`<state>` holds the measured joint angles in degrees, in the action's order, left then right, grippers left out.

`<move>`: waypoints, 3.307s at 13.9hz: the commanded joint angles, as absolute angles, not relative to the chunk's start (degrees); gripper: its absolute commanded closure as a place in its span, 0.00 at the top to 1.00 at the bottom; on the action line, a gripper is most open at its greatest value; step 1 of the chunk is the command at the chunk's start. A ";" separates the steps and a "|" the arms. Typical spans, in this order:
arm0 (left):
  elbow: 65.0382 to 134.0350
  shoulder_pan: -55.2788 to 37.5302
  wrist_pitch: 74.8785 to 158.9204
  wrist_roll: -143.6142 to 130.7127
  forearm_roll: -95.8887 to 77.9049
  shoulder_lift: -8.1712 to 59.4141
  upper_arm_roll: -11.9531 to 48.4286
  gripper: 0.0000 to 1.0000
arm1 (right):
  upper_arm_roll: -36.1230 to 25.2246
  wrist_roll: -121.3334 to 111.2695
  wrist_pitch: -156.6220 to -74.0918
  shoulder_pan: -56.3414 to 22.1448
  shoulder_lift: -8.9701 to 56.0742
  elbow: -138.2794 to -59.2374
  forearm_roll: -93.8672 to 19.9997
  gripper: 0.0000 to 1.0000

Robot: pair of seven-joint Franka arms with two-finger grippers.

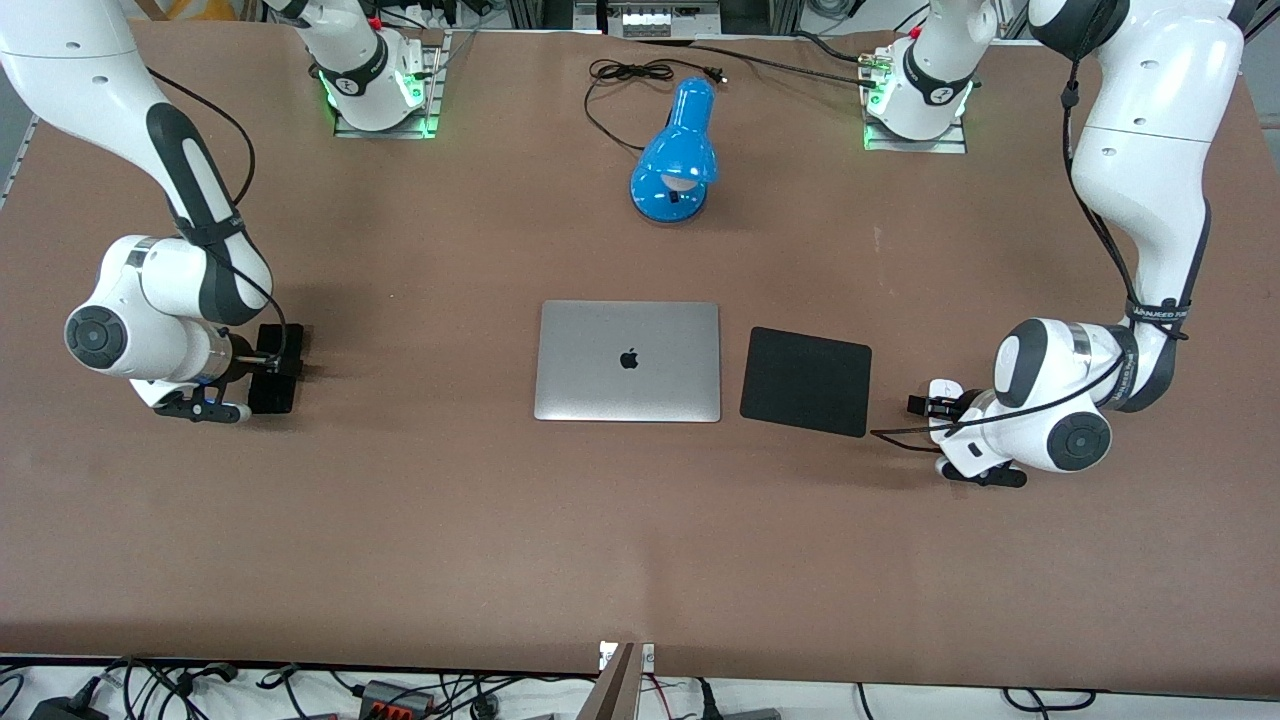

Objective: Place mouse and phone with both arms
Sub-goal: 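Grasp the phone with the right gripper while the left gripper grasps the mouse, then carry the phone toward the laptop while the left gripper sets mouse on pad, then lower the phone beside the laptop while the left gripper withdraws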

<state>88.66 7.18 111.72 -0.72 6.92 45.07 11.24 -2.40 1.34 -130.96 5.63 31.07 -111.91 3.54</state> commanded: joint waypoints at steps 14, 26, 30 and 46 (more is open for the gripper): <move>84.02 -5.69 102.04 -9.14 2.22 42.80 14.94 0.32 | -1.93 1.23 -131.49 6.94 32.70 -111.71 4.04 0.25; 86.05 -7.82 106.96 -13.79 0.88 45.70 14.68 0.56 | 6.59 22.65 -126.03 -9.64 32.77 -102.84 3.08 0.21; 85.61 -7.65 106.35 -13.62 1.23 44.92 14.41 1.00 | 6.68 26.10 -128.23 -14.93 34.62 -102.22 3.08 0.21; 100.86 8.61 91.20 -11.78 -3.51 0.56 16.08 1.00 | 6.59 25.06 -129.03 -17.67 35.17 -100.39 -1.23 1.00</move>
<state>87.79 7.18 83.33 -12.01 -1.74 9.53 15.51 6.82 25.85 -130.13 -17.73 37.07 -102.76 -0.16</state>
